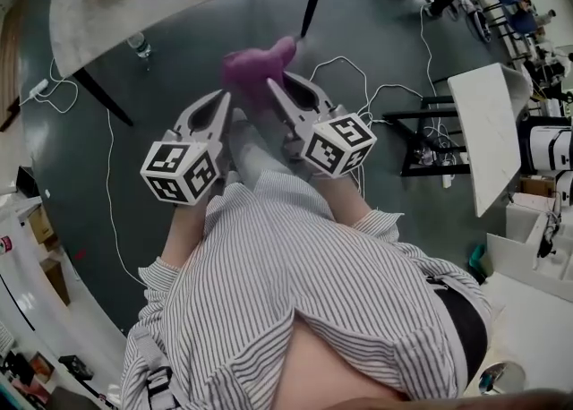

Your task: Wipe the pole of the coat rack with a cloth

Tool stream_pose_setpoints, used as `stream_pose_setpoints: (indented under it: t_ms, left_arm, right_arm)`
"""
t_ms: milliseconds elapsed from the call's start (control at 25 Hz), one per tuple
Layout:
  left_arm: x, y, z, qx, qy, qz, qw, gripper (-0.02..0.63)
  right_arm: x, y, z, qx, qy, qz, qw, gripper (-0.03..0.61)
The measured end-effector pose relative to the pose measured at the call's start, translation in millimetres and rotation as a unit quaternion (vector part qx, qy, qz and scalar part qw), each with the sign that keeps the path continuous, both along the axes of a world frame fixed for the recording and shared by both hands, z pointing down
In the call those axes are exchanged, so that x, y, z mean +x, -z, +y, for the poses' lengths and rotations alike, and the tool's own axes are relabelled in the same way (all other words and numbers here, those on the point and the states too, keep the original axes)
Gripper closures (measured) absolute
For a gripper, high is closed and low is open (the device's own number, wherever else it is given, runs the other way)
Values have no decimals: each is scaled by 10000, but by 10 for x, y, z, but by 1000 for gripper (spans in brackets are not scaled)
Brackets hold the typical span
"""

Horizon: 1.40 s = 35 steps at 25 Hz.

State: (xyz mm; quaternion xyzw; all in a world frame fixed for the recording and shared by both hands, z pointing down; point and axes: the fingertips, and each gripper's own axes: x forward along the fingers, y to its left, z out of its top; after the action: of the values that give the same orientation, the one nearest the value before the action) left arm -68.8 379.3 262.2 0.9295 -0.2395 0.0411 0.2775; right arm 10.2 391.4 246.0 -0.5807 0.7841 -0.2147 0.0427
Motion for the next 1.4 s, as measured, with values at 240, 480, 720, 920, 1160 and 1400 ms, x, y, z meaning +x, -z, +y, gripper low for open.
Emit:
stream_pose_setpoints:
  t_ms: [240,480,720,920,1160,1400]
  left_arm:
    - [93,-122,-570,-49,124,-102,9999,604]
    - [390,-171,-1291,-92,207,-167,9996,604]
    - [779,-81,-1975,-40,333,-224,9992,604]
    - [1047,-16,-2474,1,425,-288,9987,603]
    - [1258,-29,-2851,26,575,-276,9980,604]
    - [1342,-69,-2998,-28,632,-352,9974,603]
  right_arm:
    - [113,-110,-594,-77,111,-5,9999,492]
    - [440,-159,-1317,-94,201,-43,9997,492]
    - [831,-111,-1992,-116,353,-95,9993,492]
    - [1119,-33,-2517,-40,458,-135,9989,492]
    - [1260,-85,-2902,-86,708,-21,9974,492]
    - [1373,-125,-3091,-165,744,-11,9971,492]
